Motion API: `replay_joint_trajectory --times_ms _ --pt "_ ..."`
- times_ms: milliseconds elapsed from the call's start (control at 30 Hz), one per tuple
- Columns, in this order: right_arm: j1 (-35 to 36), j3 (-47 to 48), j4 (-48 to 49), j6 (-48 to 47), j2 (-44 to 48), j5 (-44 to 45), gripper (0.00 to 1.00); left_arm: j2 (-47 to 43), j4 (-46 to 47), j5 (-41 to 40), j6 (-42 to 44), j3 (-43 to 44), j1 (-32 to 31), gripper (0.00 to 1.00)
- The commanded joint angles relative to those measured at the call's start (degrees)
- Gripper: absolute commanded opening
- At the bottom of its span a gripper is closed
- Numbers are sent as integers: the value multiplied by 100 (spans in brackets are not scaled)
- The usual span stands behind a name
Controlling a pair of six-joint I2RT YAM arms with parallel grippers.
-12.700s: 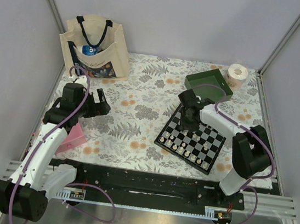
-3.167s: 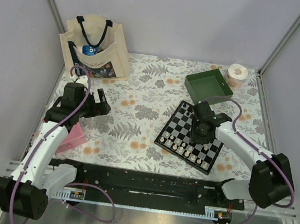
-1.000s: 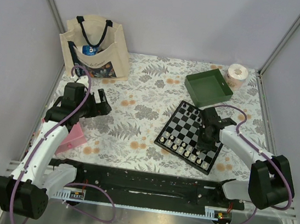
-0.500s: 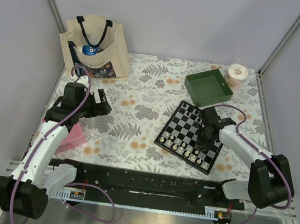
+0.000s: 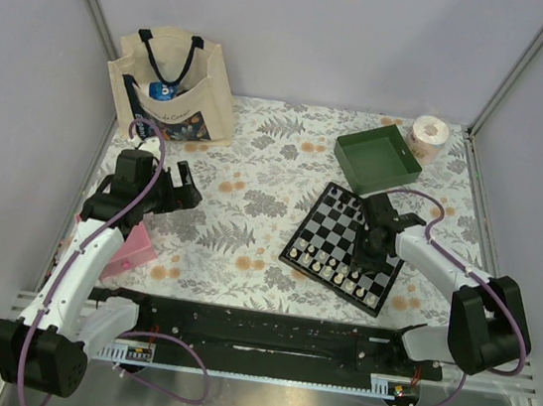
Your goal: Set up the chess pieces on the board
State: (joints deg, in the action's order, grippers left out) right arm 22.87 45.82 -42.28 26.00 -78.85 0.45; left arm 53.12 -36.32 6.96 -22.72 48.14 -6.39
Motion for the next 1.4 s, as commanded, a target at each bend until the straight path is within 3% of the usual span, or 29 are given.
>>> replay_joint_trajectory --times_ms 0,400,867,1367 --pt "15 181 -122 -16 300 130 41 -13 257 86 40 -15 24 99" --pt "-90 454 -650 124 784 1607 45 -39 256 104 48 -15 24 99" --pt "-292 577 -201 -69 -192 1309 44 -56 248 112 31 -24 33 99" --pt "-319 287 -149 10 -113 1213 38 -39 257 95 40 -15 24 99"
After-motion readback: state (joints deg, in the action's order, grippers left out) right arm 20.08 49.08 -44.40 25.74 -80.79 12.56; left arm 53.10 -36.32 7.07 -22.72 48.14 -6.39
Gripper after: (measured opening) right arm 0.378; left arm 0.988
